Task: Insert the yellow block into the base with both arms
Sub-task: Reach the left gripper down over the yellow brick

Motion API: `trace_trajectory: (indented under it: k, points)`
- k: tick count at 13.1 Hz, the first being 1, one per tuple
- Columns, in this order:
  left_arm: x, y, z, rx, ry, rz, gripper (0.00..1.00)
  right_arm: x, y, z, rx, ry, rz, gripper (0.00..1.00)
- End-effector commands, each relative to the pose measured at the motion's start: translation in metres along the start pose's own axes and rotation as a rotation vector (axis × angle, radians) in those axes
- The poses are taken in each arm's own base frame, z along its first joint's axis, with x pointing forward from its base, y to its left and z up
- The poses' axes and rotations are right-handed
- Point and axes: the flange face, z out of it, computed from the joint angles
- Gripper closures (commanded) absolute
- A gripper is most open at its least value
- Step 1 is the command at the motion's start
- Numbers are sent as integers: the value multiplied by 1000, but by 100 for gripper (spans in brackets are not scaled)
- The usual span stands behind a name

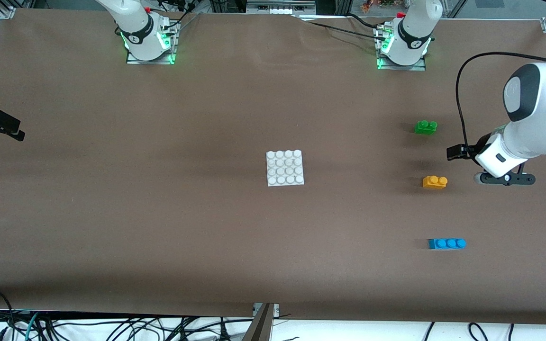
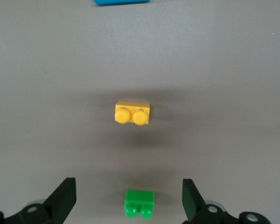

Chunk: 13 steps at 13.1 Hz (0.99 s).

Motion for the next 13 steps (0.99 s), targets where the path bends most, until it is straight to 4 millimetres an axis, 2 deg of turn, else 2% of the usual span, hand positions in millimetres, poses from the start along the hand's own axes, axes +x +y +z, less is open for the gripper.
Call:
trace_trajectory:
  k: [1, 4, 5, 8, 13]
  points:
    - [-5, 0, 42, 3, 19, 39, 0, 6, 3, -6, -10, 10, -16, 0]
    - [-1, 1, 96, 5, 57, 54, 0, 7, -2, -9, -10, 16, -23, 0]
    - [2, -7, 109, 4, 72, 44, 0, 8, -2, -8, -11, 16, -24, 0]
    - [10, -17, 128, 11, 100, 119, 0, 8, -2, -8, -11, 15, -24, 0]
    - [17, -13, 156, 10, 105, 136, 0, 9, -3, -8, -11, 16, -26, 0]
